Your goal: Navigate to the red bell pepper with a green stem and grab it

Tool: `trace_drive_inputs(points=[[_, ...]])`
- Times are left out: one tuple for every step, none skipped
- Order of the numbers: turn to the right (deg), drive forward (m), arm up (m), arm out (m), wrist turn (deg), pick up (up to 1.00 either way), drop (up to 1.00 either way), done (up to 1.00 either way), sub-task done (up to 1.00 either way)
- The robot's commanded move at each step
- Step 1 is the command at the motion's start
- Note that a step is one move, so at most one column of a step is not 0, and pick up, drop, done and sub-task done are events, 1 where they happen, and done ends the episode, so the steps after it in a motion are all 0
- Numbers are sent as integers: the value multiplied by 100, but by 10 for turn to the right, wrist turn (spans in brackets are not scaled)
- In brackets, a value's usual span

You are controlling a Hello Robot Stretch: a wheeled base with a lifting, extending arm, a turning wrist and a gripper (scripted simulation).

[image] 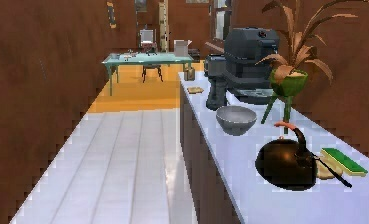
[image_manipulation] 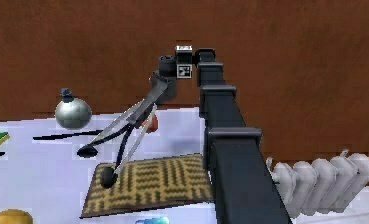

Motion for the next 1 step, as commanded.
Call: trace_drive_inputs(points=[[0,0,0,0,450,0,0,0,0]])
